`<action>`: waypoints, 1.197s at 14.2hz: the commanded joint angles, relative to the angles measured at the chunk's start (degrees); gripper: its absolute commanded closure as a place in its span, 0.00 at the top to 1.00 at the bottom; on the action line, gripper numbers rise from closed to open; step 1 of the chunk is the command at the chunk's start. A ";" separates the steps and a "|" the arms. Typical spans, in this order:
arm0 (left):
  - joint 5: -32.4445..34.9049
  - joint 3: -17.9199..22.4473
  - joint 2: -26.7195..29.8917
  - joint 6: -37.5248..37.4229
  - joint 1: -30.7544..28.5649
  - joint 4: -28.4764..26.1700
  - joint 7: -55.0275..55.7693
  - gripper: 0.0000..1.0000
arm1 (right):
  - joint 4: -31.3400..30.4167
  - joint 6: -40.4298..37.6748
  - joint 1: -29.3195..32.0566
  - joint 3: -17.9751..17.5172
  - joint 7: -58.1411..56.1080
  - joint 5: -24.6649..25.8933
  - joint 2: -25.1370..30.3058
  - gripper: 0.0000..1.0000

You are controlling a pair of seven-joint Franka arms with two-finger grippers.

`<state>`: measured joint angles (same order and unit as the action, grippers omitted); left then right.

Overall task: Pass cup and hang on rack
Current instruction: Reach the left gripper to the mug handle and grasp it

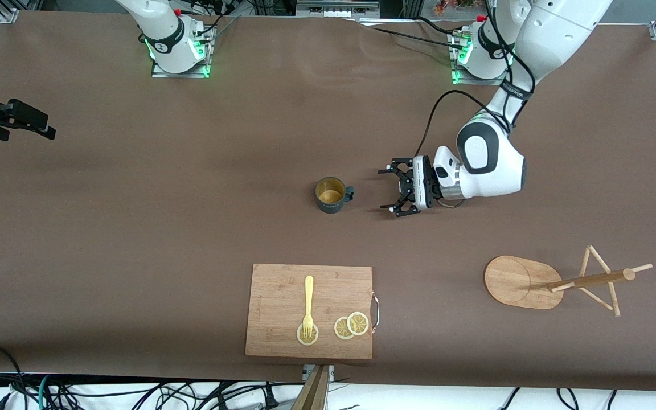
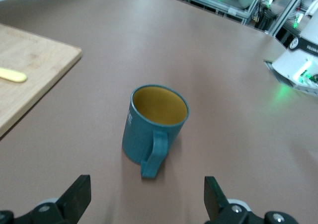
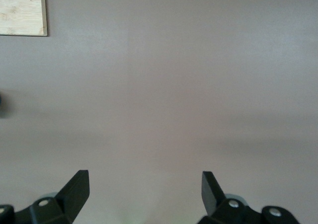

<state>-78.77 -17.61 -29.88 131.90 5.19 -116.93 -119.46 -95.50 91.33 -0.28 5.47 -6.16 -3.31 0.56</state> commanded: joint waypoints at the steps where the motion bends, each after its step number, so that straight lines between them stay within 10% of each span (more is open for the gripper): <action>1: -9.52 -0.23 -2.19 0.90 1.48 -0.93 -10.42 1.00 | 1.46 -0.63 -0.24 -0.64 0.44 -0.73 -1.09 1.00; 17: -36.54 -0.49 -10.82 -0.59 4.74 -2.60 -45.16 1.00 | 1.46 7.98 -1.48 -0.64 0.36 -0.21 -3.90 1.00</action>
<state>-111.91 -17.95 -39.88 131.98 9.61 -120.00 -157.08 -95.11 98.90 -1.42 4.92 -6.15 -3.45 -2.75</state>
